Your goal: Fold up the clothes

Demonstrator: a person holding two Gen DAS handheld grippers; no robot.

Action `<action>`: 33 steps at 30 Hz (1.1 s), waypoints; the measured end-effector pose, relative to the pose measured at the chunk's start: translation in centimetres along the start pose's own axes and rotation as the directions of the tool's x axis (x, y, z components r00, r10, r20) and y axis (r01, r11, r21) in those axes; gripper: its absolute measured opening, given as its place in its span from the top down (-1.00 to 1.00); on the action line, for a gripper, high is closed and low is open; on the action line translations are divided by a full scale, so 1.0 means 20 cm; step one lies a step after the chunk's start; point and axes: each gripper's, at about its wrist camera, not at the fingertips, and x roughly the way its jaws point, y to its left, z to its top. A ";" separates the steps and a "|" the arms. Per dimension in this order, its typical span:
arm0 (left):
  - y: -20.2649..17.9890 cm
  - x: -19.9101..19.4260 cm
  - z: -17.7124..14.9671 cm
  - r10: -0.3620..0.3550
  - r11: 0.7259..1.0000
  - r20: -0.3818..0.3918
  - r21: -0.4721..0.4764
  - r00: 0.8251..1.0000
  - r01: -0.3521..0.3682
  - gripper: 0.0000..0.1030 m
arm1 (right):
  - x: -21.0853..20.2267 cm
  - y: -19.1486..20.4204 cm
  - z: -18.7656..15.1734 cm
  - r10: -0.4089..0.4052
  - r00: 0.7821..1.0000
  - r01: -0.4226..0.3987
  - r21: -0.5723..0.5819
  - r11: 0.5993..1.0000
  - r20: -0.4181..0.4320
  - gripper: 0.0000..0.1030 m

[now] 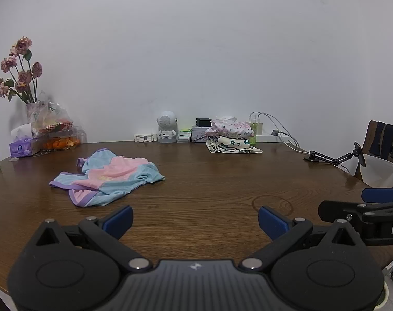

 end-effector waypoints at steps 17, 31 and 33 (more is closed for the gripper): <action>-0.01 0.00 -0.01 -0.002 1.000 -0.009 0.004 1.000 0.002 -1.00 | 0.00 0.00 0.00 0.001 1.000 -0.001 0.007 1.000 -0.005 -0.99; -0.01 0.00 -0.01 0.005 1.000 -0.011 0.008 1.000 -0.004 -1.00 | 0.01 -0.01 -0.01 0.012 1.000 -0.012 0.013 1.000 -0.004 -0.99; -0.01 0.00 -0.01 0.004 1.000 -0.008 0.009 1.000 -0.004 -1.00 | 0.01 -0.02 -0.01 0.011 1.000 -0.011 0.014 1.000 -0.003 -0.99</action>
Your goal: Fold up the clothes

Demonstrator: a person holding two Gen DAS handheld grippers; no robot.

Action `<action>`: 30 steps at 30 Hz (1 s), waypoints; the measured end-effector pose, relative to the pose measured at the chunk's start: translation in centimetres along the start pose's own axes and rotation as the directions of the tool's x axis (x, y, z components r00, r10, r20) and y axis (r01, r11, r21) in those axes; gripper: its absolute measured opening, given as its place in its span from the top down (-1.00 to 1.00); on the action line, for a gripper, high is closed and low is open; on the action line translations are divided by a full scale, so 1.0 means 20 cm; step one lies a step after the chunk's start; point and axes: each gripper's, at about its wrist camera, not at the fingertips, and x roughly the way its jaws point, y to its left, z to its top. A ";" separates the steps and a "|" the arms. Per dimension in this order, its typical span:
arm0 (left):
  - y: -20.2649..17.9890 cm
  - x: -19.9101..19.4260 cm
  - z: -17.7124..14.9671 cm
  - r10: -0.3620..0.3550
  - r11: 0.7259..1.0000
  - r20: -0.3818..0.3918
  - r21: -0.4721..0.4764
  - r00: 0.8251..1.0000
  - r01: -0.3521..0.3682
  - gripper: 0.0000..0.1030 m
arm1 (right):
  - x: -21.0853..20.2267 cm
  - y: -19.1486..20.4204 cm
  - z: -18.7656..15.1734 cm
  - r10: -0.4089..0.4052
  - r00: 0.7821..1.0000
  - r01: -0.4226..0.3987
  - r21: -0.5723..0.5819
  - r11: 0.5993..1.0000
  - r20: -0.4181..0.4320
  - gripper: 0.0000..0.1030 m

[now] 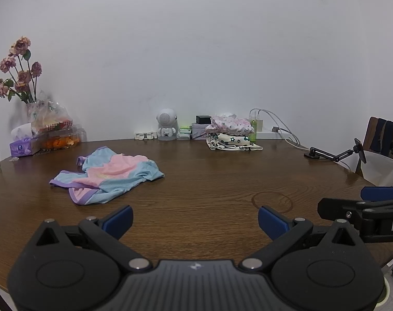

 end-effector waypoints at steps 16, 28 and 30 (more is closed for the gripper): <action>0.01 0.00 0.00 0.000 1.000 0.005 0.004 1.000 0.000 -1.00 | 0.02 0.01 0.01 0.011 1.000 -0.011 -0.004 1.000 -0.003 -0.99; 0.01 0.01 0.01 0.002 1.000 0.005 0.001 1.000 -0.002 -1.00 | 0.02 0.00 0.01 0.017 1.000 -0.017 -0.002 1.000 -0.006 -0.99; 0.01 0.01 0.01 0.002 1.000 0.005 0.001 1.000 -0.002 -1.00 | 0.02 0.00 0.01 0.017 1.000 -0.017 -0.001 1.000 -0.006 -0.99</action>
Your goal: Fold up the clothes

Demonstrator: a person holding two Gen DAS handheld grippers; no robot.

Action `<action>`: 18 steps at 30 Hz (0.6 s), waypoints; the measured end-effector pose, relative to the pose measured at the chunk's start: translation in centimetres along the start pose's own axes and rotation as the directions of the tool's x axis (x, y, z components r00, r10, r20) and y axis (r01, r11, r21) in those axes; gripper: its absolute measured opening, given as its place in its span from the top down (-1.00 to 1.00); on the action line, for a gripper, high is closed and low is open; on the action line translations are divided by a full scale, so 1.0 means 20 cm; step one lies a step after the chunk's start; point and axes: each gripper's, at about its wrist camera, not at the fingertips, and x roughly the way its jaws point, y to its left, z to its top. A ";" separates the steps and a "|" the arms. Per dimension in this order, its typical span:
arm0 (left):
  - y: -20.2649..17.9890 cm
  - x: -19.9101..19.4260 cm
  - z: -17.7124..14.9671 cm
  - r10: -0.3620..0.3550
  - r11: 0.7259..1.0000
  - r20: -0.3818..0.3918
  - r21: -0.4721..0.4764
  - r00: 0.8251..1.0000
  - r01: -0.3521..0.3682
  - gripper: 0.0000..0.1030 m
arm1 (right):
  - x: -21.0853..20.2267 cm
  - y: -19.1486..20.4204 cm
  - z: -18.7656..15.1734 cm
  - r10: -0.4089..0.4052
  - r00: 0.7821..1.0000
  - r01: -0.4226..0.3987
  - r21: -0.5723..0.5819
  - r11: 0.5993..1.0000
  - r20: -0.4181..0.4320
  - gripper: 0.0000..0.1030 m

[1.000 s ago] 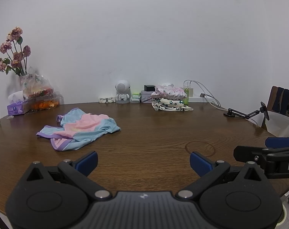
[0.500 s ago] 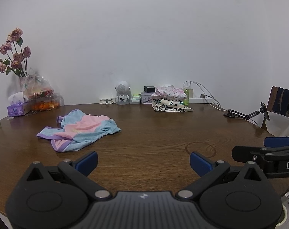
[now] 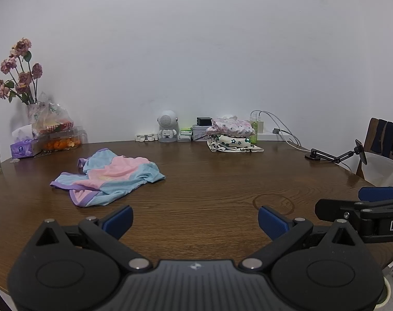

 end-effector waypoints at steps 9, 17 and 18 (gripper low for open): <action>0.00 0.00 0.00 0.006 1.000 -0.005 -0.003 1.000 -0.006 -1.00 | 0.00 0.00 -0.01 0.002 1.000 -0.002 0.003 1.000 -0.005 -0.99; 0.00 0.00 -0.01 0.000 1.000 -0.008 -0.005 1.000 0.000 -1.00 | 0.01 -0.01 -0.01 0.004 1.000 -0.004 0.006 1.000 -0.010 -0.99; 0.00 0.00 -0.01 0.000 1.000 -0.009 -0.005 1.000 0.000 -1.00 | 0.01 -0.01 -0.01 0.004 1.000 -0.004 0.006 1.000 -0.011 -0.99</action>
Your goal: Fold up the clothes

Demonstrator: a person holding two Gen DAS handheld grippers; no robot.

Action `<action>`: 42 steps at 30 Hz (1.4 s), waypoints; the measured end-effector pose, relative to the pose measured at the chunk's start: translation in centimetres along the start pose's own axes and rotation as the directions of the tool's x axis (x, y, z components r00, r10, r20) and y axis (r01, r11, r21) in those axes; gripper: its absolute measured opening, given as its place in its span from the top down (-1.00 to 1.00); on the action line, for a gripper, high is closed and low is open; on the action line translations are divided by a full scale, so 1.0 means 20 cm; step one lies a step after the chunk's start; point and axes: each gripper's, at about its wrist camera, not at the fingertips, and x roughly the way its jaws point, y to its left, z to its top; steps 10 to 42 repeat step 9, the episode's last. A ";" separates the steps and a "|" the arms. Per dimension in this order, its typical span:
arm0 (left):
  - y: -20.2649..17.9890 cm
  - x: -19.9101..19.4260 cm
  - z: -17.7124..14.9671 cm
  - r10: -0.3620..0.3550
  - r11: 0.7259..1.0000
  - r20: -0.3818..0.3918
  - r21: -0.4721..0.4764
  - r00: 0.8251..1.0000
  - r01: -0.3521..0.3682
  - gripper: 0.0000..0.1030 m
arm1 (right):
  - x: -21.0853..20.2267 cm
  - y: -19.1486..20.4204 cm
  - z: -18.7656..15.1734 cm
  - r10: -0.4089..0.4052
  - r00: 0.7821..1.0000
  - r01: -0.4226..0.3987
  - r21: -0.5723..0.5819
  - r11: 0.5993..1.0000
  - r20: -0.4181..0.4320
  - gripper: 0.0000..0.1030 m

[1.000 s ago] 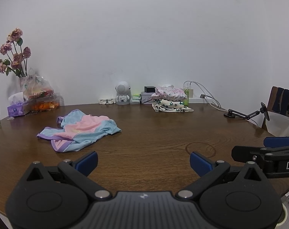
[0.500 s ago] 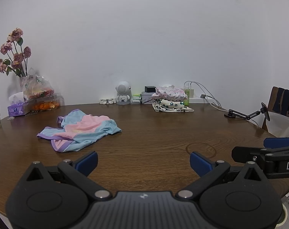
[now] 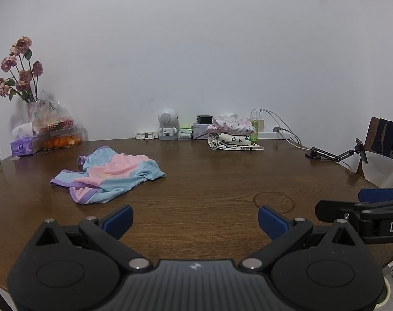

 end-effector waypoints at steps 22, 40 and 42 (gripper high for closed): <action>0.00 0.00 0.00 -0.004 1.000 -0.009 -0.021 1.000 0.004 -1.00 | 0.00 0.00 -0.01 0.004 1.000 -0.004 0.004 1.000 -0.010 -0.99; 0.00 0.00 0.00 -0.004 1.000 -0.009 -0.021 1.000 0.004 -1.00 | 0.00 0.00 -0.01 0.004 1.000 -0.004 0.004 1.000 -0.010 -0.99; 0.00 0.00 0.00 -0.004 1.000 -0.009 -0.021 1.000 0.004 -1.00 | 0.00 0.00 -0.01 0.004 1.000 -0.004 0.004 1.000 -0.010 -0.99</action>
